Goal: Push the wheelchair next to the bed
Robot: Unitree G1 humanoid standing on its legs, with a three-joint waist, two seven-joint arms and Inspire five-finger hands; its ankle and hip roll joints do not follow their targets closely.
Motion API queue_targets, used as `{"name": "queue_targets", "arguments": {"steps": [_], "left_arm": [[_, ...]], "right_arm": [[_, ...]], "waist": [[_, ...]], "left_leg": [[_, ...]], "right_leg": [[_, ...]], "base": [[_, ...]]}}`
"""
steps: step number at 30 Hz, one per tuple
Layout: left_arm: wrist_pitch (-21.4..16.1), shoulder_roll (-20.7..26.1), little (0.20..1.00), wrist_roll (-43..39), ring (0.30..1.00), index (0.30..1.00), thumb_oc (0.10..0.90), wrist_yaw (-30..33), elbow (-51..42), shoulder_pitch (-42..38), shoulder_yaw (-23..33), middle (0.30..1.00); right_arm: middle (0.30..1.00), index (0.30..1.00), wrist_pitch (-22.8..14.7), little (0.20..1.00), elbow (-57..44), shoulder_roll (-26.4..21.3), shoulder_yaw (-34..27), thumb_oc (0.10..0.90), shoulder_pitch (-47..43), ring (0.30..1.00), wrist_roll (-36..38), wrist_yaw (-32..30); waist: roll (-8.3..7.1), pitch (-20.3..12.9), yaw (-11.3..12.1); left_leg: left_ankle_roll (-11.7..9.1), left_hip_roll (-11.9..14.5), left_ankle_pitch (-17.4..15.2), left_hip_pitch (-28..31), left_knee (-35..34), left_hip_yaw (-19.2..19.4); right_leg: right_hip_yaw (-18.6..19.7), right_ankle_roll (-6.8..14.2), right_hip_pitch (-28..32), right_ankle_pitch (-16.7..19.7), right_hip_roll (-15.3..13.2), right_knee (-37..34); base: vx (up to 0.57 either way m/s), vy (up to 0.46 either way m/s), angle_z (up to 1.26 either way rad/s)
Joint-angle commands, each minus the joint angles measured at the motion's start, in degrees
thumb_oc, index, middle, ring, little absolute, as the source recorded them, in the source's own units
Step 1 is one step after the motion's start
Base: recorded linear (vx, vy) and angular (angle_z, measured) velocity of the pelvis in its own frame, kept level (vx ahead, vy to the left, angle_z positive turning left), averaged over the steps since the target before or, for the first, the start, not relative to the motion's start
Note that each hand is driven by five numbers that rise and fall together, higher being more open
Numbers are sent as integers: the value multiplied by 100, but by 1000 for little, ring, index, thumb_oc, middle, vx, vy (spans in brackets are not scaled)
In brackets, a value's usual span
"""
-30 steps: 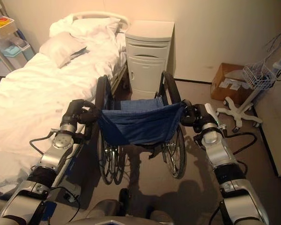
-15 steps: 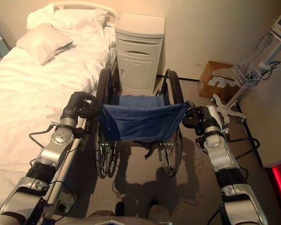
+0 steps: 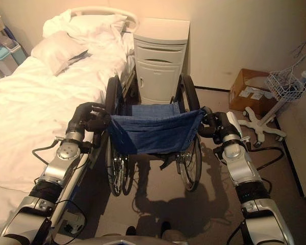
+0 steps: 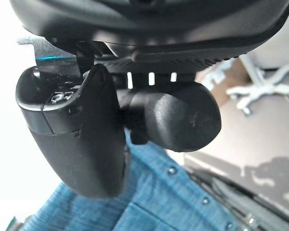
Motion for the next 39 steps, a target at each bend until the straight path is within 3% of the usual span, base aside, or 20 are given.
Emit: {"name": "queue_targets", "arguments": {"steps": [1,8,13,20,23,29,34,39], "left_arm": [[373,33,900,197,900,900,800,-185,423,700,-340,900],[195,9,900,8,900,900,800,-130,252,884,-260,900],[-192,36,900,68,900,900,800,100,-122,1238,-106,900],[-869,119,900,469,900,900,800,600,-1051,2079,392,900],[-1586,130,900,866,900,900,800,1140,-1621,2645,727,900],[-2545,238,900,1769,900,900,800,2265,-2399,3409,1128,900],[-2849,296,900,2002,900,900,800,2851,-2521,3529,1153,900],[-2849,296,900,1927,900,900,800,2880,-2482,3491,977,900]], "right_arm": [[900,900,-69,900,122,30,518,800,305,900,-381,251],[900,900,11,900,-22,65,374,800,452,900,-309,79],[900,900,-34,900,-342,187,93,800,833,900,4,-185],[900,900,-585,900,-1170,650,-532,800,1742,900,336,-742],[900,900,-1266,900,-1793,1006,-842,800,2340,900,355,-1263],[900,900,-2318,900,-2492,1010,-1115,800,3314,900,211,-1865],[900,900,-2720,900,-2607,909,-1053,800,3542,900,241,-2360],[900,900,-3020,900,-2674,811,-934,800,3499,900,89,-2898]], "waist": [[-145,99,213],[-128,68,205],[-113,83,185],[-86,98,125],[-69,137,58],[-68,164,-40],[-85,142,-78],[-93,115,-86]], "left_leg": [[8,-47,-352,-262,301,291],[2,-23,-398,-204,296,332],[-6,-5,-436,-168,334,358],[3,13,-453,-146,327,367],[13,22,-468,-159,333,371],[29,4,-509,-173,300,406],[14,-5,-521,-169,251,418],[12,-28,-532,-165,222,410]], "right_leg": [[135,104,-261,-162,-117,624],[123,83,-198,-230,-90,614],[132,49,-155,-289,-67,638],[128,1,-149,-371,-17,677],[169,-13,-192,-412,18,732],[259,-19,-260,-461,67,746],[277,-11,-273,-475,84,717],[283,-6,-280,-484,96,697]], "base": [[13,-37,2],[1,-14,0],[0,0,0],[-14,-8,0],[-12,-3,0],[-12,11,-9],[-3,5,-4],[0,0,0]]}}
